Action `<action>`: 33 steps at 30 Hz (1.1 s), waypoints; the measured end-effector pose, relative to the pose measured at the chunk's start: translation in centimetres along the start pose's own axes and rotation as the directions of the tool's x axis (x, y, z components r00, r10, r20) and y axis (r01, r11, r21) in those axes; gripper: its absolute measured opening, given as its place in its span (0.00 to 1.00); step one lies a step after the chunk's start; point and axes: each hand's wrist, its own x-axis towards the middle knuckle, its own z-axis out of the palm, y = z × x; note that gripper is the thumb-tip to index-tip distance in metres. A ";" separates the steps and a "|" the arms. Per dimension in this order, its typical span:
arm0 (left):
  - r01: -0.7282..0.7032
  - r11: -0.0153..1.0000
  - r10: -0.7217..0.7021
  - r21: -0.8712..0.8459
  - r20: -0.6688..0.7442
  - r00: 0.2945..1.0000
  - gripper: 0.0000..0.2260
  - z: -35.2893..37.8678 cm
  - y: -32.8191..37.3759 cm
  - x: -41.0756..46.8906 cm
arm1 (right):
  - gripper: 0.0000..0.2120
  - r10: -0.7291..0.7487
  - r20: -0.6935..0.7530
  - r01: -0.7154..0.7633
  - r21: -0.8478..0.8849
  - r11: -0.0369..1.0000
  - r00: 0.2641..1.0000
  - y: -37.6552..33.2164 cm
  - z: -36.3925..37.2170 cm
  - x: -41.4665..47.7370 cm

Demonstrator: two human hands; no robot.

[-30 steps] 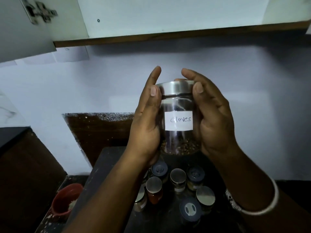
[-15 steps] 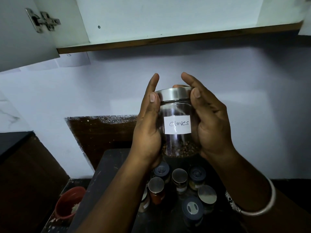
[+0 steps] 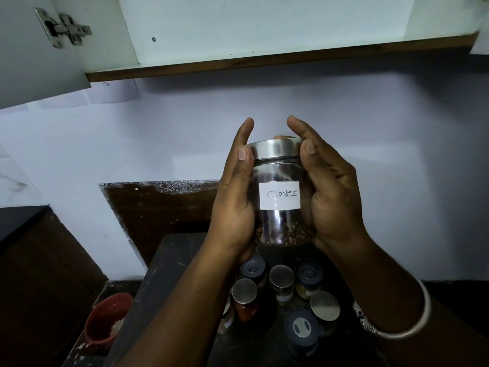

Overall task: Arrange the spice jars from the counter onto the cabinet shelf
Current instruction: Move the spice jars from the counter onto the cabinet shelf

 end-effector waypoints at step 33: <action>-0.133 0.983 0.130 0.128 0.027 0.991 0.25 -3.5 1.2 7.4 | 0.29 0.069 0.238 0.034 -0.407 0.913 0.969 -0.6 0.4 7.0</action>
